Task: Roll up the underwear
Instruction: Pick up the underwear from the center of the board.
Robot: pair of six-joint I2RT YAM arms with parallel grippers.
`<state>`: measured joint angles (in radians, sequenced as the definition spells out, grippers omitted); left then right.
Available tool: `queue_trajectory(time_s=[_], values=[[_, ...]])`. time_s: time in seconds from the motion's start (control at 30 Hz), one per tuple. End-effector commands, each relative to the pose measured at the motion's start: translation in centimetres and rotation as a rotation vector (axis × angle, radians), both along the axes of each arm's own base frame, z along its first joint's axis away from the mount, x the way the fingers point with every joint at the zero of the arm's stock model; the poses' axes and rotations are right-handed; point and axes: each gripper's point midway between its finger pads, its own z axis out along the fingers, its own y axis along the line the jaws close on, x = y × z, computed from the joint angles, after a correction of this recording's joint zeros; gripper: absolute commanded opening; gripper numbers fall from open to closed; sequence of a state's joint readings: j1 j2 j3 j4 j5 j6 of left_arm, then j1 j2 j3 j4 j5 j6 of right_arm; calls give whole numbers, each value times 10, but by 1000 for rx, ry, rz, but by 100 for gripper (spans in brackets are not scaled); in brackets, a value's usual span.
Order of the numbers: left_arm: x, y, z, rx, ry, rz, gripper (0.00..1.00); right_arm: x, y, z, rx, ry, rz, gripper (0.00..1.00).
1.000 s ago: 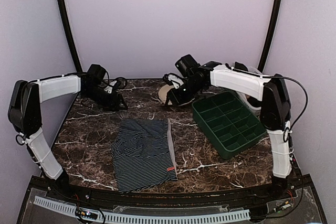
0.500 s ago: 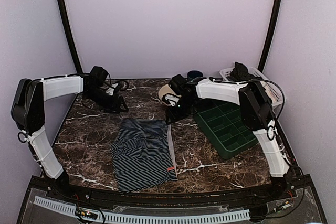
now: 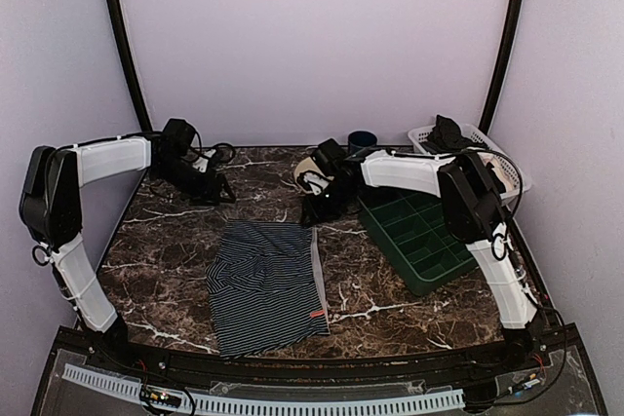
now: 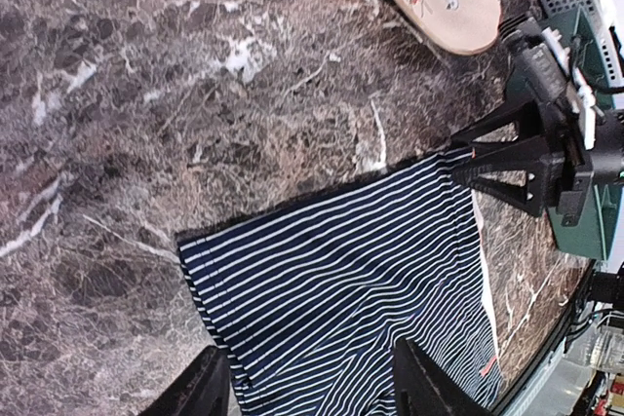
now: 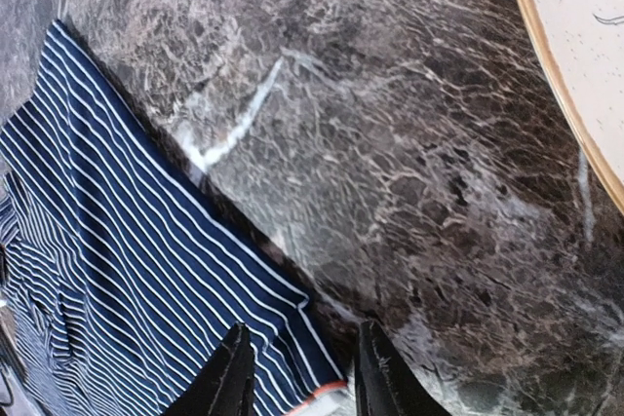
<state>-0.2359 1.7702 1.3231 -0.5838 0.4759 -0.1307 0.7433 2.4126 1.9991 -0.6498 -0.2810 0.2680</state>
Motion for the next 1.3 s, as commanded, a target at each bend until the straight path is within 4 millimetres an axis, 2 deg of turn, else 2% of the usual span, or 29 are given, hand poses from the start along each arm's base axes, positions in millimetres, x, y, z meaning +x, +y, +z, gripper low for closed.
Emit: queue_trajectory(time_s=[0.0, 0.17, 0.23, 0.43, 0.57, 0.77, 1.0, 1.27], values=[[6, -1, 28, -72, -87, 3, 59, -2, 16, -8, 68, 35, -19, 30], [4, 3, 17, -80, -66, 18, 58, -6, 15, -2, 69, 28, 7, 5], [3, 5, 12, -85, -55, 20, 57, -7, 13, 3, 61, 13, 24, 0], [5, 4, -3, -89, -14, -22, 54, -4, 11, 27, 62, -47, 62, 0], [9, 7, -23, -50, 43, -27, 48, -2, 11, 36, 61, -70, 73, 0], [19, 10, -40, -8, 38, -44, 44, -1, 9, 37, 47, -76, 75, 0], [31, 24, -54, 111, 16, -66, 40, 3, 12, 38, 48, -82, 80, 0], [35, 21, -67, 189, 15, -132, 40, 3, 11, 33, 32, -83, 91, 0]])
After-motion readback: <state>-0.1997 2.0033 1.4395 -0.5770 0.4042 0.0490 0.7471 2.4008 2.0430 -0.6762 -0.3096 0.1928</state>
